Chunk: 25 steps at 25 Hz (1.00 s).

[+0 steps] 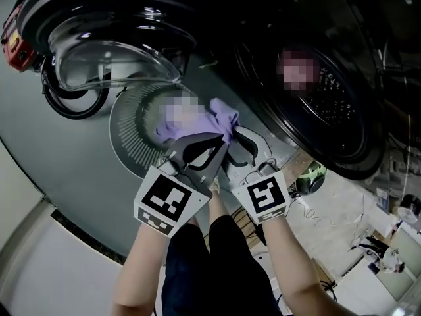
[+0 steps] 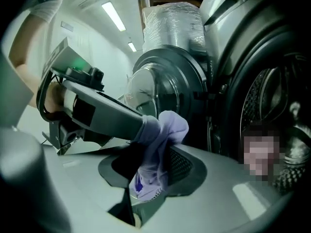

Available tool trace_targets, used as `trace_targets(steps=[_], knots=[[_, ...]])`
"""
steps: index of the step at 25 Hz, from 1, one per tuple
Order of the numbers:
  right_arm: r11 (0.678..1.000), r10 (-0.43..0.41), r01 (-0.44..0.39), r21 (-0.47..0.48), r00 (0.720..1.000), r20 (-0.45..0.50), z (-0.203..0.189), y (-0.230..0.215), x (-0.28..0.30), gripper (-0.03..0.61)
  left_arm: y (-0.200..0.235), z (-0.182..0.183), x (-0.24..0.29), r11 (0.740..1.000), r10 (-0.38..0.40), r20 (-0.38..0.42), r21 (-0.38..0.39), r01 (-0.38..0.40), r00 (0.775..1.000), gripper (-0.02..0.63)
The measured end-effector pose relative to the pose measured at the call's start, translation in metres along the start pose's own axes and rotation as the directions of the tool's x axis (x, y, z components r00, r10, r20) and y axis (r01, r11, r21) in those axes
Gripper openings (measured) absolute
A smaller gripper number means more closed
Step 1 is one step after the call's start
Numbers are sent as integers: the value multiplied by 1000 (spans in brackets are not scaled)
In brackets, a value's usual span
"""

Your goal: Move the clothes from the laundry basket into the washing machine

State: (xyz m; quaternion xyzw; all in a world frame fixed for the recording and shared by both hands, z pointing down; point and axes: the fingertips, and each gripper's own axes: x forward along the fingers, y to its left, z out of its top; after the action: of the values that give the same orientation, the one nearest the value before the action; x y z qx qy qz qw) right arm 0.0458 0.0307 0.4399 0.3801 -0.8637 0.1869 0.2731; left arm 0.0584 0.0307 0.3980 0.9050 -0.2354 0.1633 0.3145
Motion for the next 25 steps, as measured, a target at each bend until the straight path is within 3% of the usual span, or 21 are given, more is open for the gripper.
trace_targets(steps=[5, 7, 9, 13, 15, 20, 25], knots=[[990, -123, 120, 75, 992, 38, -3, -24, 1, 112, 17, 2, 6, 995, 36, 54, -90, -31, 998, 36], [972, -201, 196, 130, 979, 26, -9, -45, -7, 110, 20, 0, 7, 994, 46, 56, -101, -40, 997, 87], [944, -286, 278, 179, 958, 21, -14, -71, -18, 109, 22, -5, 7, 993, 51, 48, -106, -46, 998, 87], [858, -442, 410, 308, 896, 38, -19, -129, -41, 109, 29, -20, 13, 990, 69, 23, -123, -66, 997, 75], [814, -503, 456, 359, 863, 44, -19, -155, -50, 109, 31, -27, 15, 990, 70, 12, -125, -68, 998, 8], [737, -607, 547, 396, 794, 34, -24, -210, -55, 109, 39, -36, 23, 988, 52, 7, -144, -50, 999, 6], [613, -723, 636, 468, 690, 9, -32, -267, -58, 107, 35, -41, 30, 987, 27, 7, -157, -25, 1000, 6]])
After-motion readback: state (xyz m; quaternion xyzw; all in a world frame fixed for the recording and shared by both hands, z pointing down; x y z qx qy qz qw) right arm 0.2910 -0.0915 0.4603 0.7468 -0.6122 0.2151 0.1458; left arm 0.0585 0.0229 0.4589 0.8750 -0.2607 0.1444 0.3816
